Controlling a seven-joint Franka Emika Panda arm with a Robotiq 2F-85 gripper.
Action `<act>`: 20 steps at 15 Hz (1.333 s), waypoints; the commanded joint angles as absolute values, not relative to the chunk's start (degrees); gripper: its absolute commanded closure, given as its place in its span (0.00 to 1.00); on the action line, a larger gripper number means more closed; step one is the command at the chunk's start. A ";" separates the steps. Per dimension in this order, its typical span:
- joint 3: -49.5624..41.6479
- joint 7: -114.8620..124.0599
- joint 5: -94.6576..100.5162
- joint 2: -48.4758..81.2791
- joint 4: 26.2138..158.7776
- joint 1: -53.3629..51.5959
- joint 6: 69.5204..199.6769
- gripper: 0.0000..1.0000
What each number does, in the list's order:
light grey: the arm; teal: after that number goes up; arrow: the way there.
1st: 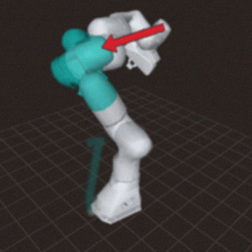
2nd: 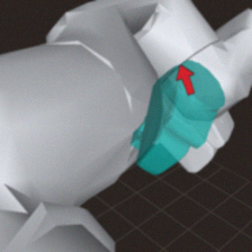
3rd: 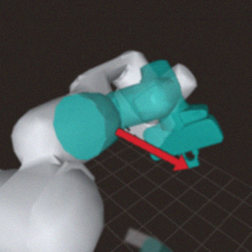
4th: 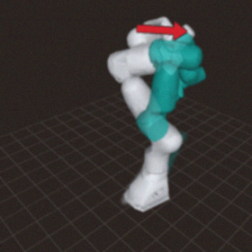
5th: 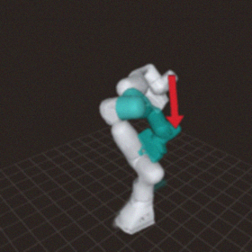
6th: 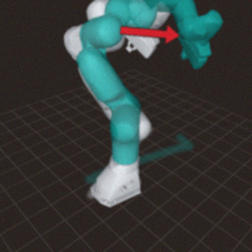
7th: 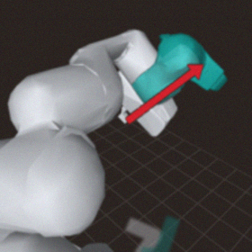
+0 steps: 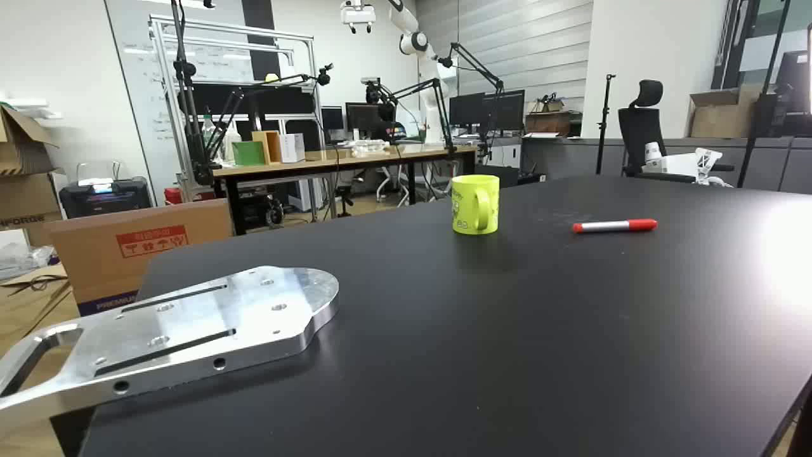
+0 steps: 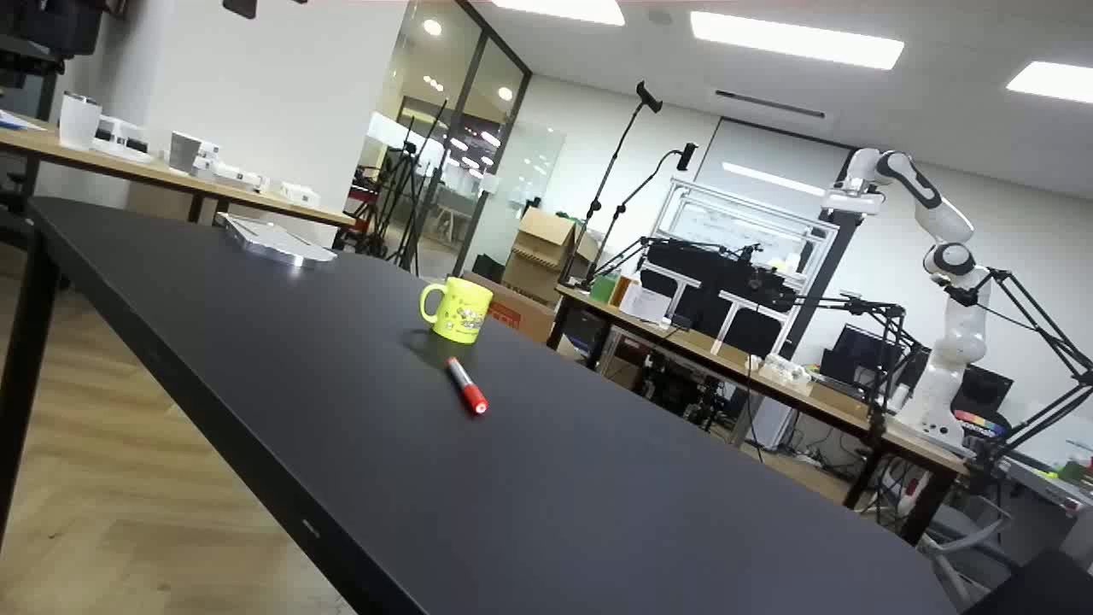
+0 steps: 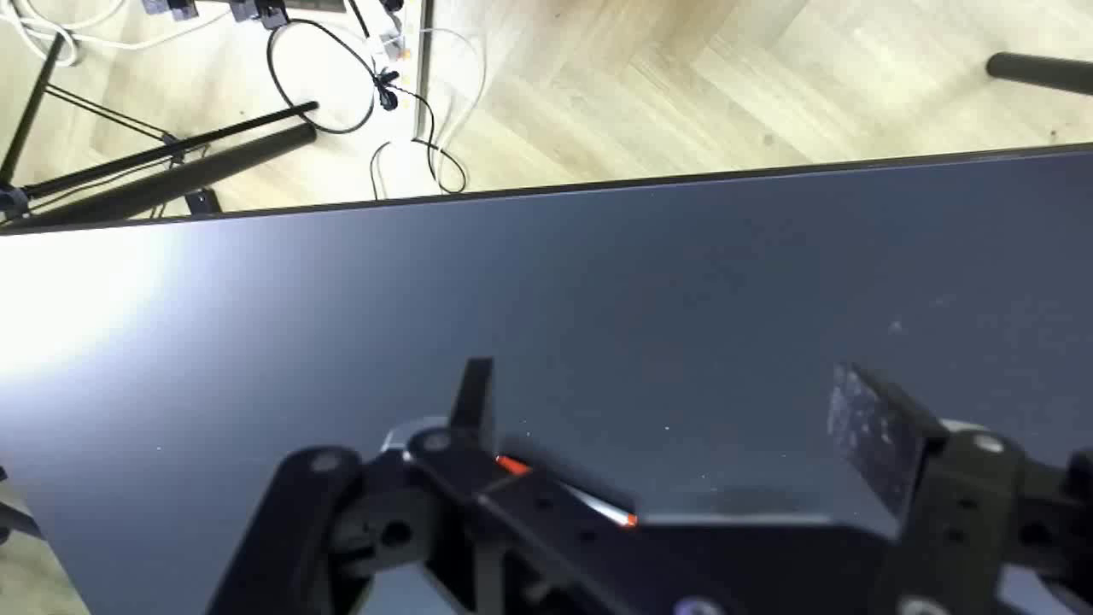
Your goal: Put the marker into the mug.
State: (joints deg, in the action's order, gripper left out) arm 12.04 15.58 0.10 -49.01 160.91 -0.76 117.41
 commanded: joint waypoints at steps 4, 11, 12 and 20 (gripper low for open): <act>11.54 15.90 0.53 -48.76 160.80 -1.24 117.24 0.00; 11.54 15.90 0.54 -48.68 160.80 -1.24 117.24 0.00; 11.54 15.90 0.54 -48.68 160.80 -1.24 117.24 0.00; 7.40 5.81 10.72 -29.68 157.72 4.87 137.15 0.00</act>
